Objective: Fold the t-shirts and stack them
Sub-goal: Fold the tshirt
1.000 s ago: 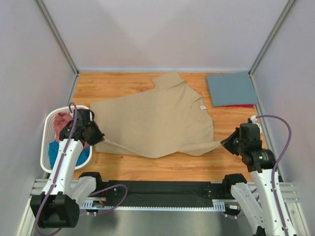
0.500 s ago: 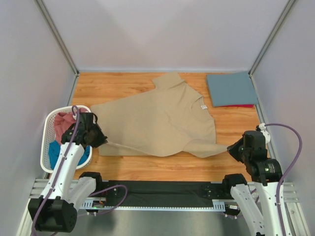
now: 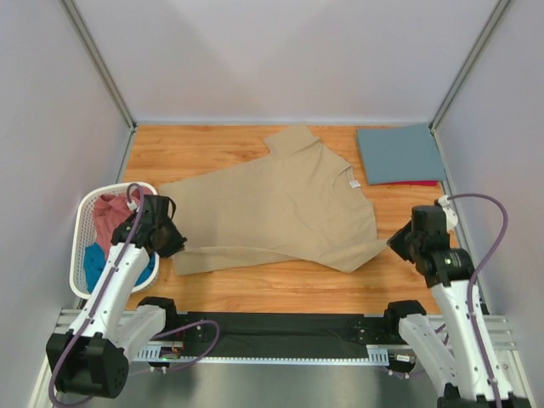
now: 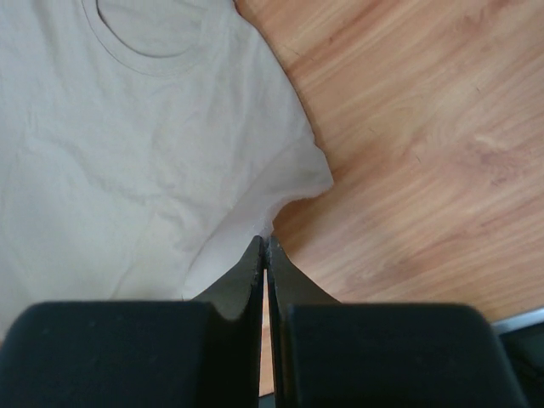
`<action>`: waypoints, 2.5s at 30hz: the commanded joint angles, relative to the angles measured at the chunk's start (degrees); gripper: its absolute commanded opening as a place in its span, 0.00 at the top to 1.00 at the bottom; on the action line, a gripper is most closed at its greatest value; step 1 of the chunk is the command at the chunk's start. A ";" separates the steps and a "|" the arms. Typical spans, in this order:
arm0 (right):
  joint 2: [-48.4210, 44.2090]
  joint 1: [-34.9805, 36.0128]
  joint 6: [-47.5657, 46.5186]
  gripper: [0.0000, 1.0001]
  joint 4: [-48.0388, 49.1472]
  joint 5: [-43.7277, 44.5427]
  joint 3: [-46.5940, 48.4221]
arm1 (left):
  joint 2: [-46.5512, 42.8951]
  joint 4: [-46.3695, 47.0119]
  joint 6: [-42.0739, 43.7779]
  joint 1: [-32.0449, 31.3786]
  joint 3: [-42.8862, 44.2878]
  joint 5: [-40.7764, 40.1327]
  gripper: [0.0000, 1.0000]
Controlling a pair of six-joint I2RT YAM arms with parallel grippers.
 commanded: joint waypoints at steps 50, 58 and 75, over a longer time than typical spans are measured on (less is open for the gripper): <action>75.43 3.91 -33.77 0.96 21.21 -19.15 53.17 | 31.36 -3.95 -6.85 -0.11 13.33 -25.03 0.92; 80.09 4.08 -32.28 0.94 20.07 -17.56 58.97 | 32.41 -4.83 -7.12 -0.55 14.21 -24.07 0.70; 72.28 4.61 -21.73 0.68 6.78 -3.42 48.10 | 24.78 2.62 -0.27 -9.95 17.83 -11.18 0.39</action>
